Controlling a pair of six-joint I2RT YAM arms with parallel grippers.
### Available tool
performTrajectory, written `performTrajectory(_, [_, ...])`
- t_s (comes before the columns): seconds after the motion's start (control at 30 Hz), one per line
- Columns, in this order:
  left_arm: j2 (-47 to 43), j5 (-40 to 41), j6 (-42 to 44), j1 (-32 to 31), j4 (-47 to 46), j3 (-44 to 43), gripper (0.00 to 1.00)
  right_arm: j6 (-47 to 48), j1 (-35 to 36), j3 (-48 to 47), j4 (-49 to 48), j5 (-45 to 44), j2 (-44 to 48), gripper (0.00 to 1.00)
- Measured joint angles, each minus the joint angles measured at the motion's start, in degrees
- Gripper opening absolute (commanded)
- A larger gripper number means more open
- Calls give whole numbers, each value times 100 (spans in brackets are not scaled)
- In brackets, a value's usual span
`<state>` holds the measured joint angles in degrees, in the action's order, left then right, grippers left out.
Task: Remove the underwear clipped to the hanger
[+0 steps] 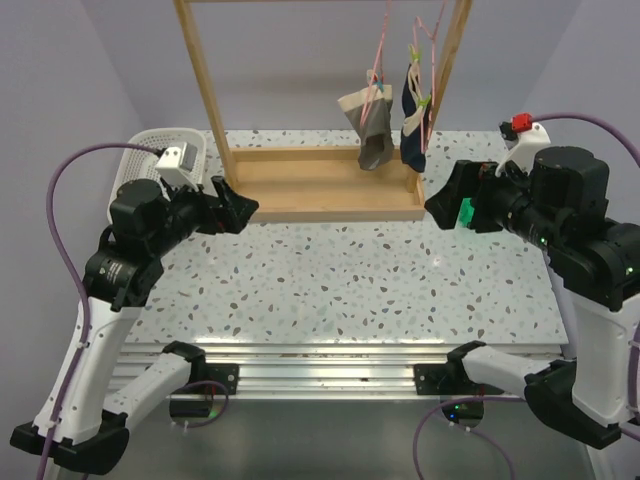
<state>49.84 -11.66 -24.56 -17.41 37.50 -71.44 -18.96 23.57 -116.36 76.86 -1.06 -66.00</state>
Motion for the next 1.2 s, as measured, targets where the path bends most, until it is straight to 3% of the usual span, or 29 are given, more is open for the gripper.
performTrajectory(0.27, [343, 105, 37, -2, -267, 4, 100, 302, 2, -581, -52, -734, -1043, 97])
performTrajectory(0.63, [402, 11, 70, -2, -299, 37, 100, 435, -57, -1895, -345, -2273, -3501, 77])
performTrajectory(0.77, [103, 70, 149, -2, -262, 144, 100, 286, -243, -2175, -535, -2302, -3665, 66])
performTrajectory(1.03, [44, 205, 240, -2, -227, 197, 100, 33, -452, -2280, -601, -1939, -3707, 65])
performTrajectory(1.2, [81, 201, 269, -2, -260, 236, 100, -74, -490, -2280, -605, -1620, -3755, 57])
